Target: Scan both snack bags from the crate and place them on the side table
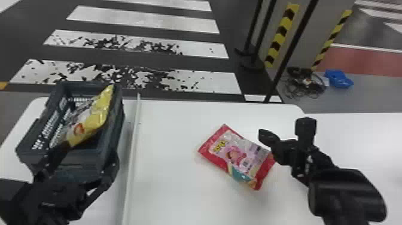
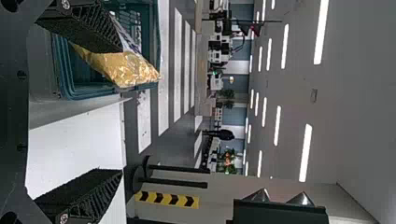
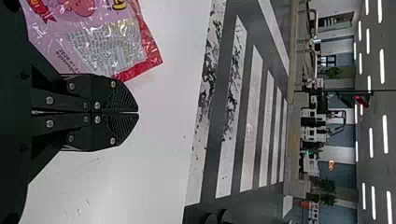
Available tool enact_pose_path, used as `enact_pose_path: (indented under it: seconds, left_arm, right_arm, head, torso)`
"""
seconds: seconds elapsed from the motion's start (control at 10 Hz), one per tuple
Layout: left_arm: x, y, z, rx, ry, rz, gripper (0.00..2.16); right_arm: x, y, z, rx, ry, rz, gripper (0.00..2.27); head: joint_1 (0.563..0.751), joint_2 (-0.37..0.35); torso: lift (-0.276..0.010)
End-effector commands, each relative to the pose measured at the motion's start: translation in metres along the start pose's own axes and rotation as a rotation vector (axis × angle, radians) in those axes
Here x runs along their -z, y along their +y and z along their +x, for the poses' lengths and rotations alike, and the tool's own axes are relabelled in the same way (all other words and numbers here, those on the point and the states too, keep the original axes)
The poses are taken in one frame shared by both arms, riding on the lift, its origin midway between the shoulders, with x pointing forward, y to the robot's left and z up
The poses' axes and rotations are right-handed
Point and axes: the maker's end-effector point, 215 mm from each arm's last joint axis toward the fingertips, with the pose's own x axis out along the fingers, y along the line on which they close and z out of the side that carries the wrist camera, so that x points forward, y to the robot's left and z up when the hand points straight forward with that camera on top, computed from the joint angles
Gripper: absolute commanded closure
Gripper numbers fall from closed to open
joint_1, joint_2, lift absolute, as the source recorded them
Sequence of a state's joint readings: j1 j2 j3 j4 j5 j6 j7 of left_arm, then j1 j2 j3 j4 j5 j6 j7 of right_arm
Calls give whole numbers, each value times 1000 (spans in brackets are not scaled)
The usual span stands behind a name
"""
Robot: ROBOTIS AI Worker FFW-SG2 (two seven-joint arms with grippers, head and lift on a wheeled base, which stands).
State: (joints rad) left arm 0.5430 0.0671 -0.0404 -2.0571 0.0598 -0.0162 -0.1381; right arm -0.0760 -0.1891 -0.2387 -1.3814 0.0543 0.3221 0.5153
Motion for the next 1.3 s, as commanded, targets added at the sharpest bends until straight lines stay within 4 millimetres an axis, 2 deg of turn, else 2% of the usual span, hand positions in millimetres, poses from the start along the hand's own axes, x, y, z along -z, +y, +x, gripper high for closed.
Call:
enact_pose_path:
  seconds: [0.0,0.3,0.6,1.0,1.2]
  left_arm:
    - [0,1,0,-1,0,1,76]
    - [-1,1,0,0,-1,1,76]
    - [-1,0,0,3,-1,1,76]
    - [-2,-3,2,9,-5,1,76]
    - [-2,-4,3,10,-5,0,76]
  right_arm:
    - [8,-10,7,9,38,-37,2260]
    - [40,-25,1,30,147,-56,2260]
    - [68,-23,-13,31,217,-35,2260]
    - [76,-21,-39,48,256,-27,2260]
    - [77,-24,-43,54,258,-31,2260]
  head:
    - [695,-187]
    - [695,-206]
    - [695,-224]
    - [695,-237]
    - [695,-246]
  torso:
    - [-95]
    - [-95]
    - [-95]
    - [-95]
    - [-95]
